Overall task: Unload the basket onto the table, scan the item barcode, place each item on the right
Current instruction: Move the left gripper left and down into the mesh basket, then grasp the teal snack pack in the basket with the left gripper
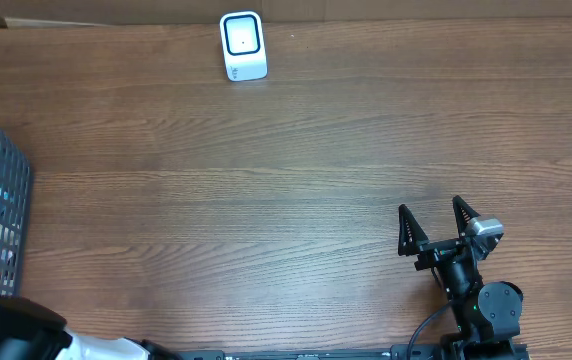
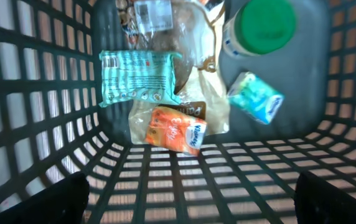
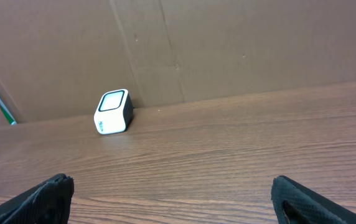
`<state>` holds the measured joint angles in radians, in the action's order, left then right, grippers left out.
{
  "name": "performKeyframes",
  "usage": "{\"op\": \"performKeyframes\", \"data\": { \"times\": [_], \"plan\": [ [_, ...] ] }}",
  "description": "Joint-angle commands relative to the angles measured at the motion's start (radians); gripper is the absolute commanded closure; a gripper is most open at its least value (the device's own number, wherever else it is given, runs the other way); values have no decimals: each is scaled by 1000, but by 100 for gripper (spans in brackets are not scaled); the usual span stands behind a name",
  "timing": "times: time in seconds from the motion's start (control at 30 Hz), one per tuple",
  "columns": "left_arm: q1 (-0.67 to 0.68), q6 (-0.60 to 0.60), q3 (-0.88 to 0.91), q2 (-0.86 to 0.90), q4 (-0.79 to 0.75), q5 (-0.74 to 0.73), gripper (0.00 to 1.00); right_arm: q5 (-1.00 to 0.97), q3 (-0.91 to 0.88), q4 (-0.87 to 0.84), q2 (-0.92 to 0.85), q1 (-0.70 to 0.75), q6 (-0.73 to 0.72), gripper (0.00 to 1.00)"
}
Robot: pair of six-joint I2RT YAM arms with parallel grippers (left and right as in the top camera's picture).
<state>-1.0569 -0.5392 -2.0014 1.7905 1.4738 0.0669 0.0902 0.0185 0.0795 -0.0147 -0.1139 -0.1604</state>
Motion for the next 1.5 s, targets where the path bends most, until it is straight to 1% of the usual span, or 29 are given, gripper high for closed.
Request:
{"op": "performKeyframes", "data": {
  "times": [0.0, 0.2, 0.27, 0.53, 0.67, 0.77, 0.83, 0.93, 1.1, 1.3, 1.47],
  "plan": [
    [-18, 68, 3, 68, 0, 22, 9, 0, -10, -3, 12, -5, 2, 0],
    [-23, 151, 3, 149, -13, 18, 9, 0, -10, -3, 12, -5, 2, 0],
    [-23, 151, 3, 173, -13, 18, 13, 0, -10, -3, 12, -5, 2, 0],
    [-20, 174, 13, 263, -19, 18, 19, 0, -10, -4, 12, -5, 2, 0],
    [-23, 172, 95, 265, -61, 27, 22, 0, -10, -3, 12, -5, 2, 0],
    [-31, 140, 158, 265, -93, 74, 22, 0, -10, -4, 12, -5, 2, 0],
    [-38, 139, 182, 265, -117, 79, 23, 0, -10, -3, 12, -5, 2, 0],
    [-43, 119, 192, 265, -132, 117, 21, 0, -10, -3, 12, -5, 2, 0],
    [-42, 120, 193, 265, -175, 167, 21, 0, -10, -3, 12, -5, 2, 0],
    [-42, 121, 201, 265, -242, 175, 18, 0, -10, -3, 12, -5, 2, 0],
    [-39, 137, 251, 265, -304, 177, 16, 0, -10, -4, 12, -5, 2, 0]
  ]
}}
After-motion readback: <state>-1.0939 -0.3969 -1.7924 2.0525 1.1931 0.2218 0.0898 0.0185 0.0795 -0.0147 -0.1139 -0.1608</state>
